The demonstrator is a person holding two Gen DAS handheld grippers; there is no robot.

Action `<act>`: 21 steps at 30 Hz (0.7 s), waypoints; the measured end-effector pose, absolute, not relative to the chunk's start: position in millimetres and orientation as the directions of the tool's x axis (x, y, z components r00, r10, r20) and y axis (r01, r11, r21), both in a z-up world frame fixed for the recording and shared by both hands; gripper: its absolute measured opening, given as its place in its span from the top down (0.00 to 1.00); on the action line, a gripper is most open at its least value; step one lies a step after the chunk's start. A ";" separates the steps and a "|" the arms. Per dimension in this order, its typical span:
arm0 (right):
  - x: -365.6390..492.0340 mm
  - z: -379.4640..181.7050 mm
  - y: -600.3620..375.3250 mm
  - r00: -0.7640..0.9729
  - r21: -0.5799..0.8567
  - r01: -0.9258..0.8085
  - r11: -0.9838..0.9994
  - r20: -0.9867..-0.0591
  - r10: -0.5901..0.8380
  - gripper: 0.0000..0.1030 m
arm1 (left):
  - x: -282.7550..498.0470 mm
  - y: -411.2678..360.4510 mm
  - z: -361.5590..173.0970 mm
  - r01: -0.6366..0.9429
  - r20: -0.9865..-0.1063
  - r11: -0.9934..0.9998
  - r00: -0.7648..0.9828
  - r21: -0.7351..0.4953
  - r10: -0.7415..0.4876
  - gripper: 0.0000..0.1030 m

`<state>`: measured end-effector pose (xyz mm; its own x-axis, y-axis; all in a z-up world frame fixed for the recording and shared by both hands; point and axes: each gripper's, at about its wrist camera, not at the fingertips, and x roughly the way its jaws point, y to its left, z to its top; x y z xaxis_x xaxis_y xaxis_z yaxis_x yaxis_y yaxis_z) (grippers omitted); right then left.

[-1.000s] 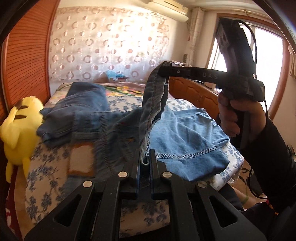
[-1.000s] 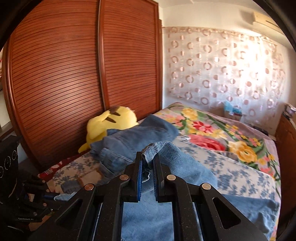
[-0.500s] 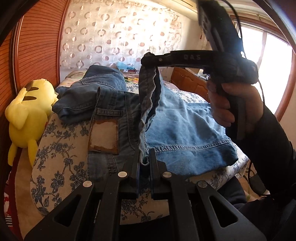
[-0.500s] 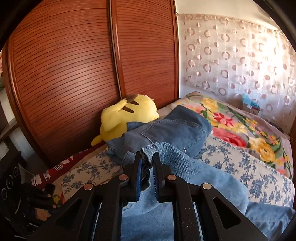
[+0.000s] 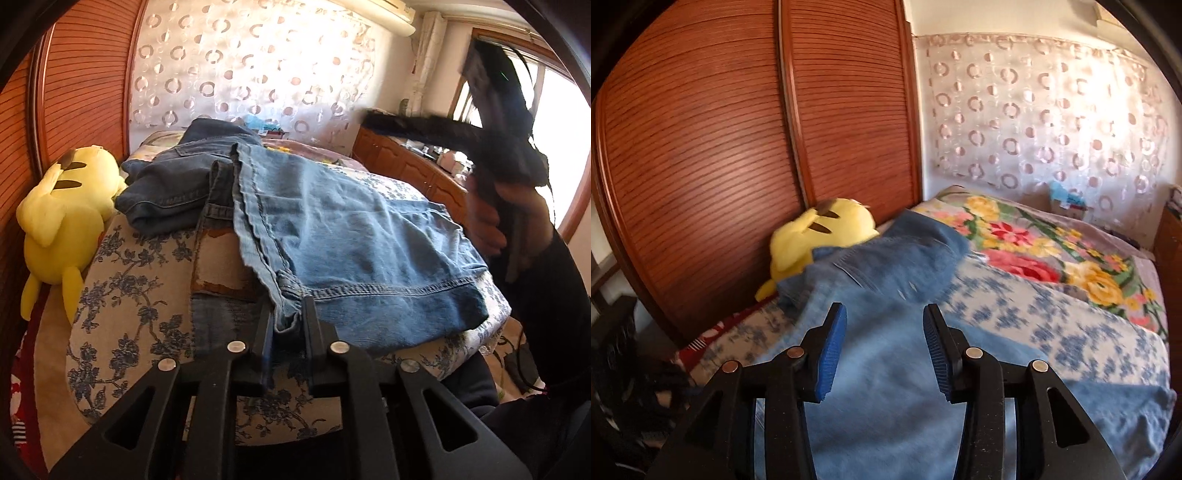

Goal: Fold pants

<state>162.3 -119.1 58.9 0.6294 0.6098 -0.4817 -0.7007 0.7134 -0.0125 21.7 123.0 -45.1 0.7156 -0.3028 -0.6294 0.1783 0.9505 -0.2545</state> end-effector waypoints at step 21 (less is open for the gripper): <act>101.8 -3.0 -193.2 0.674 -0.001 -0.551 0.834 -0.590 0.445 0.56 | 44.1 99.3 -24.5 0.176 -0.607 0.972 0.760 -0.153 -0.233 0.21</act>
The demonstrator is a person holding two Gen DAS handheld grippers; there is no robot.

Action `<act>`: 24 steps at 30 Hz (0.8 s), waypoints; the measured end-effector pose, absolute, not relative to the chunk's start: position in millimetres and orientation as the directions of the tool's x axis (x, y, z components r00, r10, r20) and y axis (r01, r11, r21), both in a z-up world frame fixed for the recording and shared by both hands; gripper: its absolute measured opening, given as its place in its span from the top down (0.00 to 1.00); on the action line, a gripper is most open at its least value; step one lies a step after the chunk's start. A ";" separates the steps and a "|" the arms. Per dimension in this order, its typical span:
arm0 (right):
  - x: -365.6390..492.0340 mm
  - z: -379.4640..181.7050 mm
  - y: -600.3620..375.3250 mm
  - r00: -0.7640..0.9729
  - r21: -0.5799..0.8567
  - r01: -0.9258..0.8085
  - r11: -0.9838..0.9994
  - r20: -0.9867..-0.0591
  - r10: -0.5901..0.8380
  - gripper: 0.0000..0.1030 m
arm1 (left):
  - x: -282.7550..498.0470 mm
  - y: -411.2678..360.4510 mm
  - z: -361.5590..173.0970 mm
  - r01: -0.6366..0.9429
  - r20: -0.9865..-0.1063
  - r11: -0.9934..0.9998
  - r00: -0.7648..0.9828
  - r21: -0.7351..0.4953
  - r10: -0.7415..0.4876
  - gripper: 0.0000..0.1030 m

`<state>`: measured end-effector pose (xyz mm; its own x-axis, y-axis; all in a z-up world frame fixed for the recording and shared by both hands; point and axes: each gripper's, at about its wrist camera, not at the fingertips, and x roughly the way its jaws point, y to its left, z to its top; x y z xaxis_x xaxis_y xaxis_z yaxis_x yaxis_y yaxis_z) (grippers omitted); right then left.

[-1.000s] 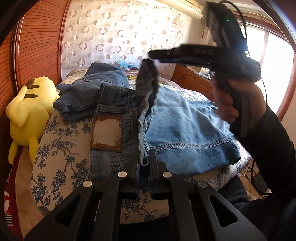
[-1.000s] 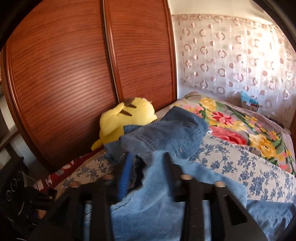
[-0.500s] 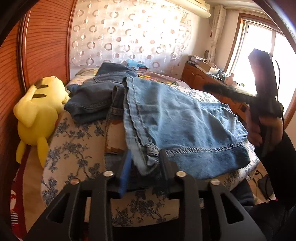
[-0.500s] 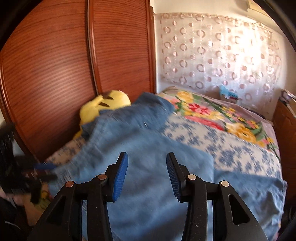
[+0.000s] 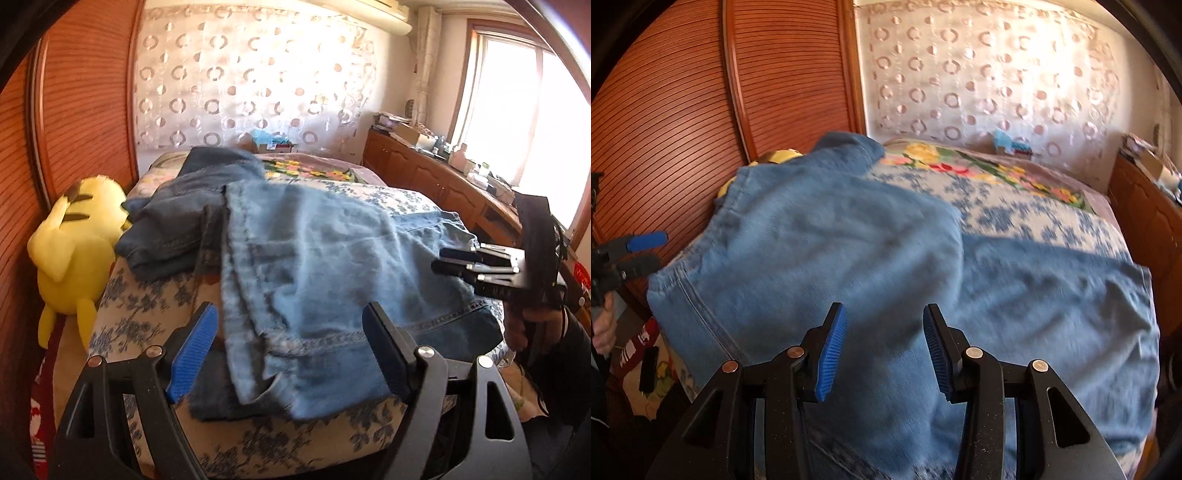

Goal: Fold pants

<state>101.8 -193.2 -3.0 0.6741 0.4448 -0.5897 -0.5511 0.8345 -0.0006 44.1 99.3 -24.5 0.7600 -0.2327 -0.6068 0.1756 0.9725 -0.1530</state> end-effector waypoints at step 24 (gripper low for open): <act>72.8 -22.8 -241.3 0.686 0.029 -0.487 0.873 -0.606 0.403 0.38 | 84.2 21.9 -69.3 0.257 -0.695 0.963 0.677 -0.085 -0.242 0.21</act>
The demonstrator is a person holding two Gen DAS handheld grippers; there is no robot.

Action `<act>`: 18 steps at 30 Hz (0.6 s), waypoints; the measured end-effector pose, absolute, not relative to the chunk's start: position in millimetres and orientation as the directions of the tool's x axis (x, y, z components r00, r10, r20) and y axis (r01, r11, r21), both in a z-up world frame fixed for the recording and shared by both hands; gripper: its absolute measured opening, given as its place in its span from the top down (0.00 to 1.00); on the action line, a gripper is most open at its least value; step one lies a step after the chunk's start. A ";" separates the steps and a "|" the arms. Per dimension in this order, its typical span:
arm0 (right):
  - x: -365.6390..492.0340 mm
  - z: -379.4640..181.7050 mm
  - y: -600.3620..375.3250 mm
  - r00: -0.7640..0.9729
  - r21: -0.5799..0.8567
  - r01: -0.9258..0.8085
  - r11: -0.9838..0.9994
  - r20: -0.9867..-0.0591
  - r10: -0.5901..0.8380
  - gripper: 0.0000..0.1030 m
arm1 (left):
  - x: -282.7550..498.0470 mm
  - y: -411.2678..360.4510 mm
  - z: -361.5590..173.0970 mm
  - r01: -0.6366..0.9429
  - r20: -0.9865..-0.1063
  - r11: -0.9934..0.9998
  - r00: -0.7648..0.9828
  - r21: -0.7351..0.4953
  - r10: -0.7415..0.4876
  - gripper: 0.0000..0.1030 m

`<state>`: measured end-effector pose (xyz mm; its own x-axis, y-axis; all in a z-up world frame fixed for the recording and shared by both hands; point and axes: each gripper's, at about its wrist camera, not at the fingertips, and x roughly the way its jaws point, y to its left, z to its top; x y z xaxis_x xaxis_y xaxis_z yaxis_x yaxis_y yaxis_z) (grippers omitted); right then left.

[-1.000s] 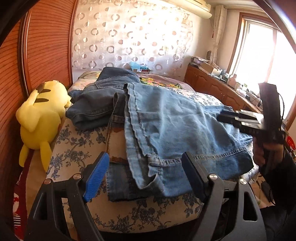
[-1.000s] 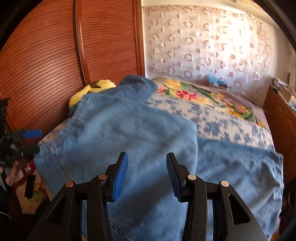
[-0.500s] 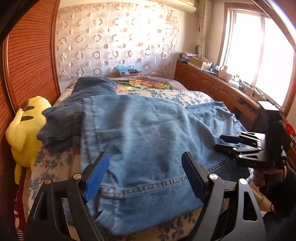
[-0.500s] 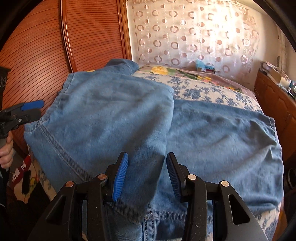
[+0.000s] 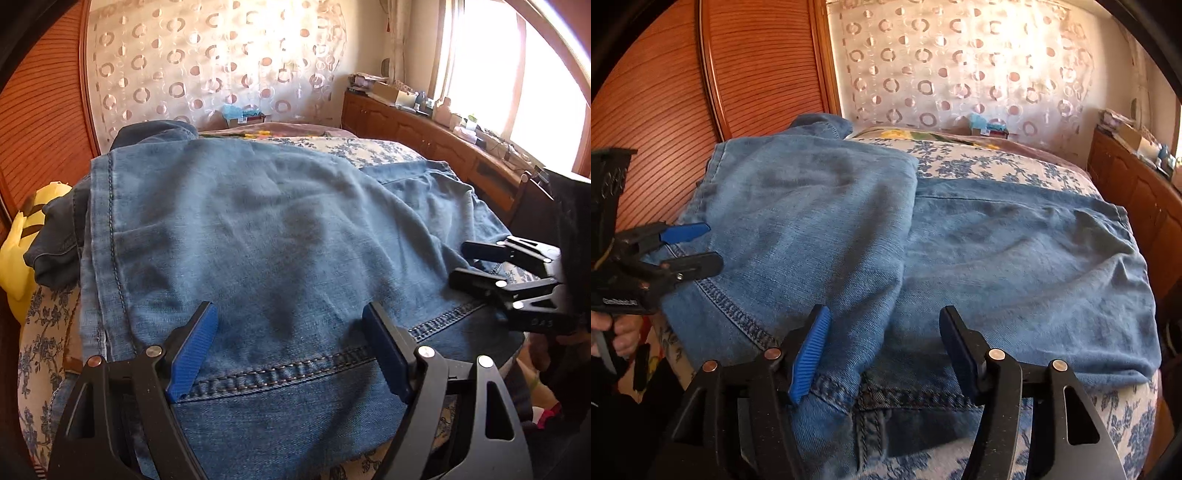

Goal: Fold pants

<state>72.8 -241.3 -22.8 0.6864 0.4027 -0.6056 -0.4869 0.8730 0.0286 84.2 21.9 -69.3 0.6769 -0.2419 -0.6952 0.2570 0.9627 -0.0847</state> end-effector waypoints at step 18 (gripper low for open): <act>68.6 -27.7 -425.4 0.782 -0.072 -0.124 0.990 -0.621 0.053 0.38 | 89.3 19.7 -72.1 0.254 -0.698 0.963 0.675 -0.085 -0.239 0.21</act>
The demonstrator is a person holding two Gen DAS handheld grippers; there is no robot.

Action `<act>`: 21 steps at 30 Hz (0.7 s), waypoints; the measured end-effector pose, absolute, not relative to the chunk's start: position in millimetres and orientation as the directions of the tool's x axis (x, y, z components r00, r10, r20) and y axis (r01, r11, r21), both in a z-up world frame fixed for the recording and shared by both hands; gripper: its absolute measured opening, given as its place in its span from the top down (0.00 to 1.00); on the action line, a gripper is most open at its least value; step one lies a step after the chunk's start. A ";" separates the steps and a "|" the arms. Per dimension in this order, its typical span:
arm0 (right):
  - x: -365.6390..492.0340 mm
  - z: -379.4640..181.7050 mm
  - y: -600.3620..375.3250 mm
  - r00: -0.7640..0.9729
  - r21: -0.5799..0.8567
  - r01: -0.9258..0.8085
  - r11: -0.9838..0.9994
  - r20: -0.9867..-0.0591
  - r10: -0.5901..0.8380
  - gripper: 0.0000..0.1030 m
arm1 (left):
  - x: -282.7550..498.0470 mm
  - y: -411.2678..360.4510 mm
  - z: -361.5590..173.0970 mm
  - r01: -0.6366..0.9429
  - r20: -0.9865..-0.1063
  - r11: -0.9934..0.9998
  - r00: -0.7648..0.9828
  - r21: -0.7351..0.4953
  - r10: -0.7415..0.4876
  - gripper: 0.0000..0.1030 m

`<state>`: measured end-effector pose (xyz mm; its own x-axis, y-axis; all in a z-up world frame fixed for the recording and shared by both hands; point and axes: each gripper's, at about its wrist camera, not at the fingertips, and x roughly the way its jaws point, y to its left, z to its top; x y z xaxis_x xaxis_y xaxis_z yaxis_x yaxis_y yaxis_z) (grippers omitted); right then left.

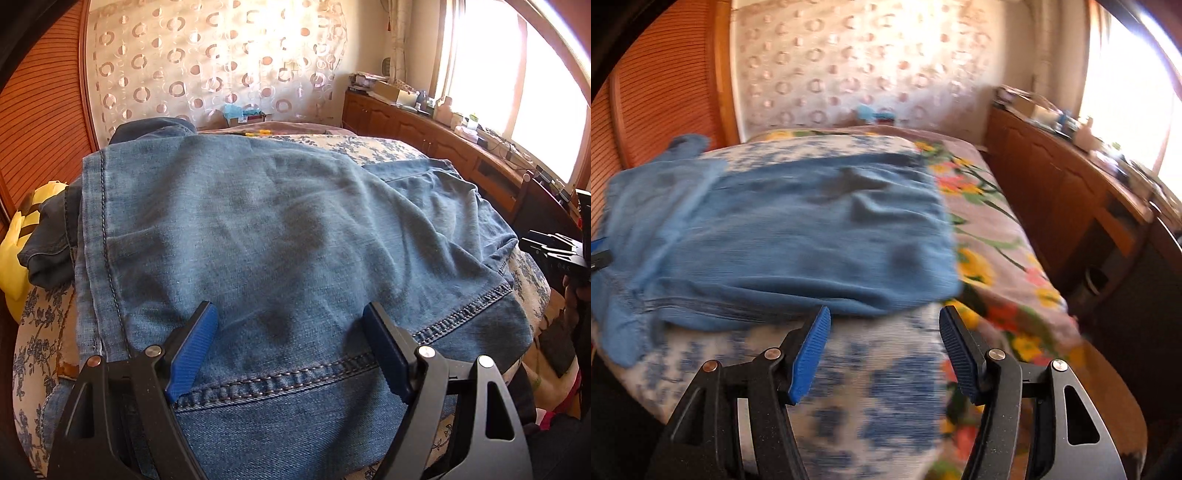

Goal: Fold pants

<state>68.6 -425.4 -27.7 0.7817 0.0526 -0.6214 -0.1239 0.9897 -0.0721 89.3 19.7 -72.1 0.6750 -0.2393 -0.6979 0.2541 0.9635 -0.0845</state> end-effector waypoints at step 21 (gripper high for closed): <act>108.8 -32.5 -460.8 0.748 0.117 -0.117 0.986 -0.642 0.165 0.78 | 89.3 18.8 -71.7 0.257 -0.697 0.963 0.675 -0.083 -0.240 0.21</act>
